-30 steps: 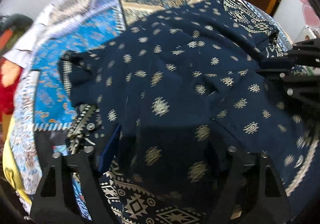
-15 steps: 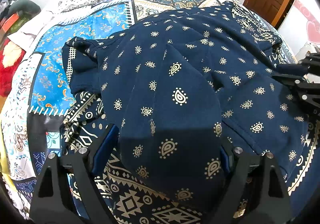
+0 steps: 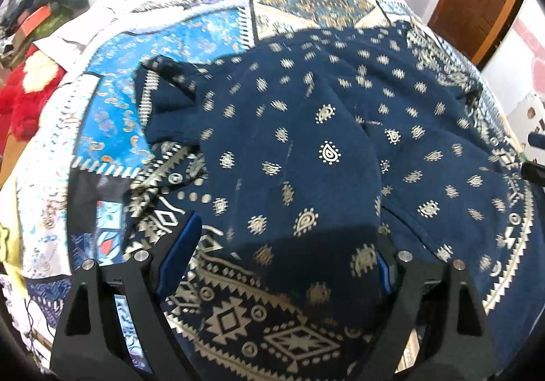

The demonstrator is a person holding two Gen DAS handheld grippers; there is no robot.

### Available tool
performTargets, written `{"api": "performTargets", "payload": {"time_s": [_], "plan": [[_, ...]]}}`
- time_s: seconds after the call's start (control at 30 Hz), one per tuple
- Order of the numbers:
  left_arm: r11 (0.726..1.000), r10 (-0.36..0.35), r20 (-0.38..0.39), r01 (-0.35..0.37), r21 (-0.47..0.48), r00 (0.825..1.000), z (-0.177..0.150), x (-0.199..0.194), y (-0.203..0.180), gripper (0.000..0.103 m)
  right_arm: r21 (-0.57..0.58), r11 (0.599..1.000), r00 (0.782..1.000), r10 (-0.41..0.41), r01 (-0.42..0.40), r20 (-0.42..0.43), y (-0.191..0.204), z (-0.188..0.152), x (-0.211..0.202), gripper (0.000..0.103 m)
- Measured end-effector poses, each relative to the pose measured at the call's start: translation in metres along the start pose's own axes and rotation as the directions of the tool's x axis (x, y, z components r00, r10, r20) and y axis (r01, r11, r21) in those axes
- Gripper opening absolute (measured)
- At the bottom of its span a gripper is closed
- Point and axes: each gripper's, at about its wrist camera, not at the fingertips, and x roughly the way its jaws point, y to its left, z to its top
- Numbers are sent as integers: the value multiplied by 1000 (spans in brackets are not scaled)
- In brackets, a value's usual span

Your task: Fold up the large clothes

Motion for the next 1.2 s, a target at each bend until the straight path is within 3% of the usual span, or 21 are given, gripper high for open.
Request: {"api": "performTargets", "payload": {"time_s": [0.2, 0.3, 0.43, 0.57, 0.7, 0.77, 0.87, 0.9, 0.97, 1.0, 1.07, 1.1, 1.17, 1.2], "plan": [[999, 45, 69, -46, 19, 997, -7, -40, 16, 86, 29, 997, 996, 67, -69, 64, -1, -14, -30, 88], [999, 50, 79, -50, 2, 996, -16, -55, 30, 92, 38, 994, 991, 97, -100, 88, 2, -22, -40, 88], [996, 73, 53, -71, -51, 996, -33, -61, 55, 96, 59, 986, 984, 150, -156, 97, 5, -39, -47, 88], [989, 103, -26, -106, -102, 994, -62, -52, 85, 96, 98, 973, 975, 200, -209, 95, 5, -57, -48, 88], [978, 25, -154, -57, -202, 988, -95, -26, 112, 96, 145, 935, 946, 317, -324, 66, 5, -71, -42, 85], [966, -4, -193, -46, -253, 981, -110, -15, 119, 96, 149, 933, 944, 321, -328, 69, 9, -76, -40, 83], [929, -121, -212, 35, -368, 970, -126, 2, 129, 96, 143, 940, 951, 299, -309, 82, 16, -79, -40, 77], [904, -184, -210, 81, -420, 960, -131, 9, 130, 96, 154, 936, 948, 304, -315, 92, 16, -80, -40, 75], [869, -274, -203, 152, -471, 940, -135, 18, 126, 91, 176, 933, 948, 298, -315, 114, 17, -80, -40, 64], [869, -267, -186, 153, -471, 945, -134, 18, 121, 90, 179, 934, 949, 291, -309, 121, 19, -79, -39, 62], [870, -293, -168, 190, -455, 941, -127, 16, 114, 69, 167, 941, 953, 277, -295, 126, 22, -76, -39, 43], [871, -301, -167, 199, -449, 939, -124, 14, 111, 64, 156, 944, 953, 272, -291, 130, 24, -74, -39, 39], [880, -316, -169, 222, -420, 933, -115, 10, 101, 33, 156, 935, 945, 297, -317, 140, 25, -72, -39, 18], [889, -321, -171, 234, -394, 932, -108, 7, 94, 26, 159, 929, 939, 314, -335, 141, 24, -71, -39, 15]]}}
